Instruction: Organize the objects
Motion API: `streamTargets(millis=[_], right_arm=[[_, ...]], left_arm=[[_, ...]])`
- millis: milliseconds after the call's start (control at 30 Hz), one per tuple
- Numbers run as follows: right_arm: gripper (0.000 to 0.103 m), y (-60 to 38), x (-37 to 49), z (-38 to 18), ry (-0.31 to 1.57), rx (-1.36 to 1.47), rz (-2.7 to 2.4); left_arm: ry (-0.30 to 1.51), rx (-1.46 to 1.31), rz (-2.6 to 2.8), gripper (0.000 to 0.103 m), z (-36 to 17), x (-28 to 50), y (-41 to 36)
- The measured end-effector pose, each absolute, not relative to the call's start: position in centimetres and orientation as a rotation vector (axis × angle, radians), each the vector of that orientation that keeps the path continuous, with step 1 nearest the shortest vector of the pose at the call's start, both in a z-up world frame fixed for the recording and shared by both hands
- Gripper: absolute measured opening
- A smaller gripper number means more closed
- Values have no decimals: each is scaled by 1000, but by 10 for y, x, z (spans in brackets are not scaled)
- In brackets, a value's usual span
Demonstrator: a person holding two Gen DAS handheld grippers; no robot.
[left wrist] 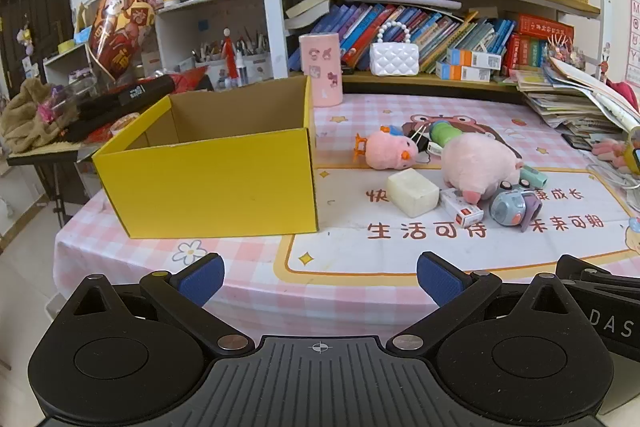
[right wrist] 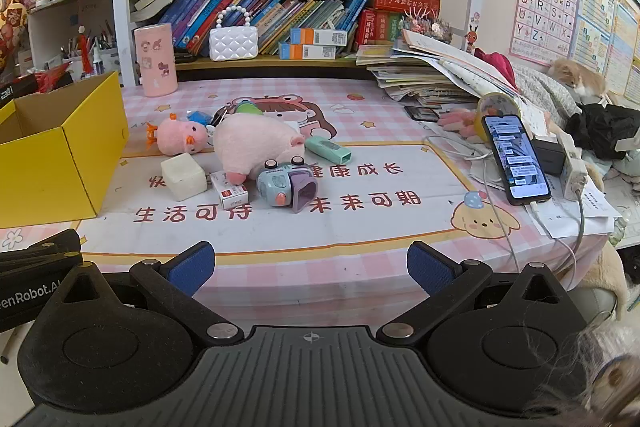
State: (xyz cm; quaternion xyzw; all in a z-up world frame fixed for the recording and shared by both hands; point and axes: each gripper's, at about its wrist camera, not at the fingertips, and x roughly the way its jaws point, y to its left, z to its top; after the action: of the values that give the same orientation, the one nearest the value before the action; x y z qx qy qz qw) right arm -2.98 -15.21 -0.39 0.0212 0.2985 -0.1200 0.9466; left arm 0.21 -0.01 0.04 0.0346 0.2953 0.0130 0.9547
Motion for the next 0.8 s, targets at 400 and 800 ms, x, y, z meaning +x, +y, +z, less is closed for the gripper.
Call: streamTargets(millis=[400, 800], right_arm=[[103, -152, -30, -3, 608, 44, -245], [103, -152, -29, -3, 618, 52, -251]], left_arm=[[594, 58, 29, 103, 1, 2, 2], [593, 63, 20, 103, 2, 3, 2]])
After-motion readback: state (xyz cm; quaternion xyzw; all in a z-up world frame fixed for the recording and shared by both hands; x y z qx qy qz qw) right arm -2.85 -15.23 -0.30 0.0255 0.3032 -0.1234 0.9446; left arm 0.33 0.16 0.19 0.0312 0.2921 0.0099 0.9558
